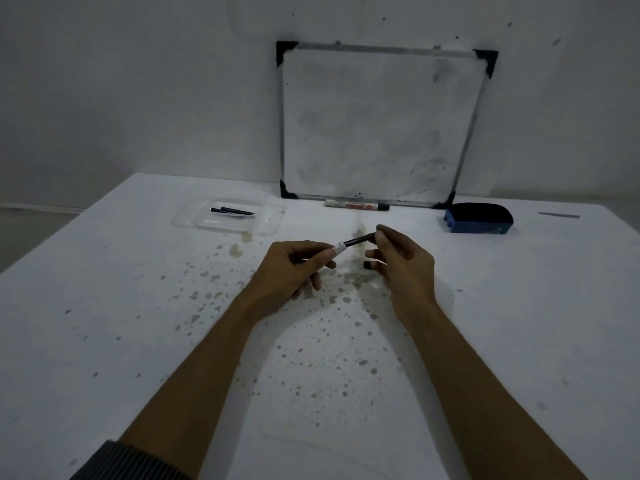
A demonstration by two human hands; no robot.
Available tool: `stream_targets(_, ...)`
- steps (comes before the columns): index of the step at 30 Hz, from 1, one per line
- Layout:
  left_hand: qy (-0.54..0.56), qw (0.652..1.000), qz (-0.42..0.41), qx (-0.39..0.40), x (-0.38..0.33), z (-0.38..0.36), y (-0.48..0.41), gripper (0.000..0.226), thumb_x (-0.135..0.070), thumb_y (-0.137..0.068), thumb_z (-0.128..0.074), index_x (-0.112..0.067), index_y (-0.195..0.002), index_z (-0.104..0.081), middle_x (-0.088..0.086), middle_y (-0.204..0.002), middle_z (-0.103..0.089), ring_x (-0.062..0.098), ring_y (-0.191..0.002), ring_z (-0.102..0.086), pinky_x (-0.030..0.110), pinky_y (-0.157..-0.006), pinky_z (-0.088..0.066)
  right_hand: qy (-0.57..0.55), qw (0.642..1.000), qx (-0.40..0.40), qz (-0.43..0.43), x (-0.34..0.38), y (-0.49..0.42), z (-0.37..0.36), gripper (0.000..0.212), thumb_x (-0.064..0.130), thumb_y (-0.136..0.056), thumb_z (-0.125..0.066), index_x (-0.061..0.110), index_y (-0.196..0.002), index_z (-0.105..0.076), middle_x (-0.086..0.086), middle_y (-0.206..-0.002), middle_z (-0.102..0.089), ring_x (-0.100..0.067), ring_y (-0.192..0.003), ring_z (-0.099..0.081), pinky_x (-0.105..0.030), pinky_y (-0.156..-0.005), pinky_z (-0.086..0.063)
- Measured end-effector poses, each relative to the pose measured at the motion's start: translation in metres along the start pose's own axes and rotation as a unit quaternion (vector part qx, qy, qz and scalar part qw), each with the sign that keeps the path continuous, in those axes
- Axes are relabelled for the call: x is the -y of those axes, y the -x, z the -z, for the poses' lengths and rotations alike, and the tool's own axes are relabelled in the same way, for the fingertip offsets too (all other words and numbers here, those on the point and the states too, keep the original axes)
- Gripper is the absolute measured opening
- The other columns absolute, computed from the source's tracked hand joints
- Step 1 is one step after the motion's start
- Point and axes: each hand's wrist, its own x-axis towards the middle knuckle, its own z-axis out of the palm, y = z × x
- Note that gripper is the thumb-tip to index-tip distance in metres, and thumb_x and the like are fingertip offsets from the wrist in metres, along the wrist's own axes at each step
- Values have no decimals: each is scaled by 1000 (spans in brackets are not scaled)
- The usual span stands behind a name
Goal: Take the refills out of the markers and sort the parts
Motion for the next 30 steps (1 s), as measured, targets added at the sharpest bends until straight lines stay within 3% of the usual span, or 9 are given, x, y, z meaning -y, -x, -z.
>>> stream_targets(6,-8,1000,-8,-16,1,-6,-1,22,-29,-95,-74,-16,-111,-81,4,-91,-81,18,-54,-64,17,-44,-47,167,978,38,118,-1,6,-4,22,22,-95,-71,20,-116,-74,5,-99,-78,-9,-76,-75,-23,-73,-61)
stream_targets(11,2,999,-17,-33,1,-6,-1,25,-32,-94,-74,-15,-111,-80,4,-91,-81,22,-55,-64,17,-43,-47,253,948,125,150,-4,11,-11,24,33,-102,-58,27,-117,-76,7,-115,-75,-3,-108,-66,-10,-84,-50)
stream_targets(15,5,999,-17,-31,1,-7,-2,25,-33,-94,-74,-14,-108,-81,5,-91,-81,21,-54,-63,16,-43,-46,336,916,96,197,-5,4,2,26,34,-102,-56,25,-117,-75,7,-118,-69,-9,-106,-64,-31,-91,-56)
stream_targets(19,-8,999,-20,-30,6,-6,-5,26,-32,-95,-72,-13,-109,-80,5,-92,-81,19,-54,-64,14,-46,-47,515,835,64,183,-9,-4,19,32,29,-92,-68,26,-124,-69,0,-126,-66,-19,-112,-60,-44,-106,-43)
stream_targets(22,-20,999,-24,-22,9,-6,-7,22,-29,-98,-71,-13,-110,-80,4,-92,-81,19,-54,-64,15,-48,-48,550,809,86,188,-14,-10,25,25,31,-90,-67,25,-112,-76,-3,-114,-72,-21,-105,-64,-47,-96,-52)
stream_targets(23,-21,999,-22,-22,10,-6,-7,21,-28,-98,-70,-13,-110,-80,4,-92,-81,19,-54,-64,15,-48,-48,546,810,91,192,-14,-11,26,22,28,-92,-66,23,-110,-77,-3,-111,-73,-19,-101,-63,-43,-94,-53)
stream_targets(26,-17,999,-22,-19,12,-6,-9,20,-27,-98,-70,-13,-109,-80,4,-91,-81,19,-54,-64,17,-49,-50,476,859,93,164,-8,-9,23,20,23,-98,-65,21,-116,-73,2,-112,-71,-2,-86,-59,-7,-80,-45)
stream_targets(28,-15,1000,-20,-18,13,-6,-9,20,-28,-98,-71,-14,-109,-80,4,-91,-81,18,-53,-64,18,-49,-50,427,886,100,148,-5,-8,20,24,24,-101,-60,23,-124,-69,6,-114,-70,0,-90,-61,-6,-76,-44)
stream_targets(30,-14,1000,-17,-15,13,-7,-9,21,-29,-97,-72,-16,-110,-80,3,-90,-81,18,-54,-65,19,-50,-51,378,907,120,143,-3,-6,16,29,24,-103,-56,25,-131,-65,9,-117,-69,-2,-100,-63,-12,-83,-48)
